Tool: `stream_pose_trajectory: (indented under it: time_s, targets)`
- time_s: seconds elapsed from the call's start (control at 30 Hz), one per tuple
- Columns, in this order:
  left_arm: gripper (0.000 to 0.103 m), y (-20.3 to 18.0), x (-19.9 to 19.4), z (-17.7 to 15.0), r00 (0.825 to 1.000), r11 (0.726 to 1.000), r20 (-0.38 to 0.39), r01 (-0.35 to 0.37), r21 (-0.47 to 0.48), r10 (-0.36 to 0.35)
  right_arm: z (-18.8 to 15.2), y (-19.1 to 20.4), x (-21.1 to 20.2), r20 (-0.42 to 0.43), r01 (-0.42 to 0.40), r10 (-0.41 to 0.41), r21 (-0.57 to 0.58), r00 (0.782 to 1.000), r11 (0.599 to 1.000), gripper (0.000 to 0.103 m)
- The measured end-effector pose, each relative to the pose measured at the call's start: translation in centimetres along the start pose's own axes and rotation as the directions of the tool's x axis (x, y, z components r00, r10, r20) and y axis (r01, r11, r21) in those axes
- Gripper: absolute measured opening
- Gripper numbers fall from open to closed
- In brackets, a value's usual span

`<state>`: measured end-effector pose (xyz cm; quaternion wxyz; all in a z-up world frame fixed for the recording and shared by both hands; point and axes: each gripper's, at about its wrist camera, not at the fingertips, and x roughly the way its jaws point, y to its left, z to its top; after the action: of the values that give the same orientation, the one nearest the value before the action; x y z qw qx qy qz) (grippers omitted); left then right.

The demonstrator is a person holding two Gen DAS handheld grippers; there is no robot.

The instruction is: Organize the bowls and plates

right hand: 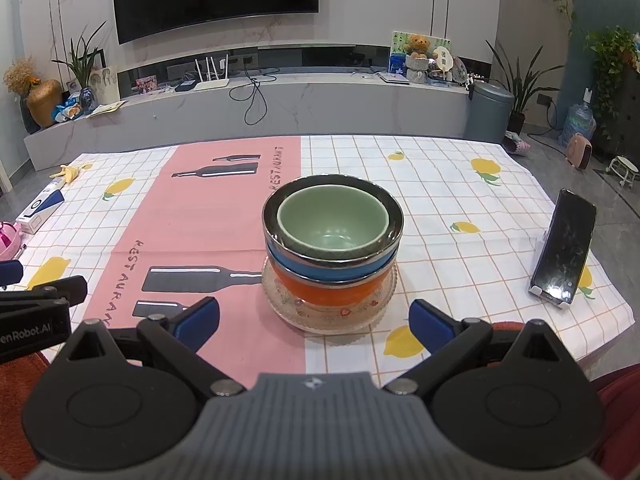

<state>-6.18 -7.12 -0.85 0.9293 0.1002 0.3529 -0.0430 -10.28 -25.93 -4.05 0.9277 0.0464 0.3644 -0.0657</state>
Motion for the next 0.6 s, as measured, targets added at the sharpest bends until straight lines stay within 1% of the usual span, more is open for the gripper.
stream_pose_trajectory:
  time_s: [0.27, 0.6]
  targets:
    - [0.087, -0.02, -0.13, -0.07, 1.000, 1.000, -0.006, 0.004, -0.001, -0.004, -0.40, 0.20, 0.27, -0.023, -0.014, 0.014, 0.000, 1.000, 1.000, 0.099]
    - [0.087, 0.04, -0.07, -0.16, 1.000, 1.000, -0.005, 0.004, -0.004, -0.004, -0.40, -0.07, 0.40, -0.034, -0.009, 0.010, 0.018, 0.999, 1.000, 0.099]
